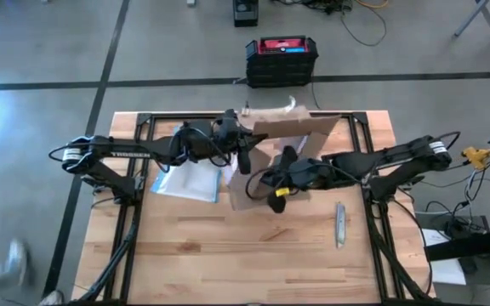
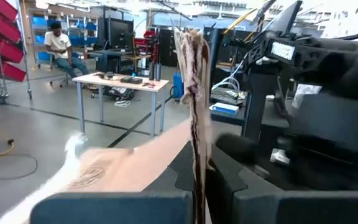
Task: Pack items into zip bag
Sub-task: Break down the brown box until it is flat
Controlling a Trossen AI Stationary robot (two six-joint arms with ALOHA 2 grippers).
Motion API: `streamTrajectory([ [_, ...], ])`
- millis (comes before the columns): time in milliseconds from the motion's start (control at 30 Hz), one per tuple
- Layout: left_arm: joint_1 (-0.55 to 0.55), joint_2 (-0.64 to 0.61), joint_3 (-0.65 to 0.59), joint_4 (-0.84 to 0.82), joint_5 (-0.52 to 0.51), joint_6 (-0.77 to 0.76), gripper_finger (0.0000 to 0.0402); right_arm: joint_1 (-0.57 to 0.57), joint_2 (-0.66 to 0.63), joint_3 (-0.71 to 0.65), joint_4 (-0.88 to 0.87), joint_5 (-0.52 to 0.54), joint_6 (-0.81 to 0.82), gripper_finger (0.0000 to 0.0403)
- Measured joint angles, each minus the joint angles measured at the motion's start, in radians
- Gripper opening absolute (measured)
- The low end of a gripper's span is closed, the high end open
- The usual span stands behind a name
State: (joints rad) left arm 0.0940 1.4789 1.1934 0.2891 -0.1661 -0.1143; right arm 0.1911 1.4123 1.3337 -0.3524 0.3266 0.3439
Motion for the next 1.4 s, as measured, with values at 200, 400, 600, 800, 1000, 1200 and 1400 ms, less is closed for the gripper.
streamTrajectory([
  [200, -0.001, 0.019, 0.0, 0.0, 0.005, 0.0, 0.0, -0.004, 0.05, -0.001, 0.017, -0.007, -0.005, 0.0],
  [400, -0.002, 0.026, -0.004, -0.044, 0.049, 0.013, 0.0, -0.004, 0.1, -0.001, -0.099, 0.117, 0.056, 0.0],
  [600, -0.002, 0.012, -0.006, -0.16, 0.052, 0.036, 0.0, -0.002, 0.038, -0.001, -0.473, 0.292, 0.277, 0.0],
  [800, -0.009, 0.005, -0.006, -0.159, 0.062, 0.049, 0.0, -0.002, 0.017, -0.002, -0.883, 0.332, 0.524, 0.0],
  [1000, -0.009, 0.003, -0.006, -0.202, 0.06, 0.088, 0.0, 0.023, 0.016, -0.021, -1.138, 0.325, 0.762, 0.0],
  [1200, -0.009, 0.013, -0.026, -0.234, 0.1, 0.112, 0.0, 0.053, 0.012, -0.033, -1.209, 0.325, 0.839, 0.0],
  [1400, -0.01, 0.058, -0.05, -0.251, 0.159, 0.108, 0.0, 0.054, 0.006, -0.064, -1.216, 0.315, 0.824, 0.0],
])
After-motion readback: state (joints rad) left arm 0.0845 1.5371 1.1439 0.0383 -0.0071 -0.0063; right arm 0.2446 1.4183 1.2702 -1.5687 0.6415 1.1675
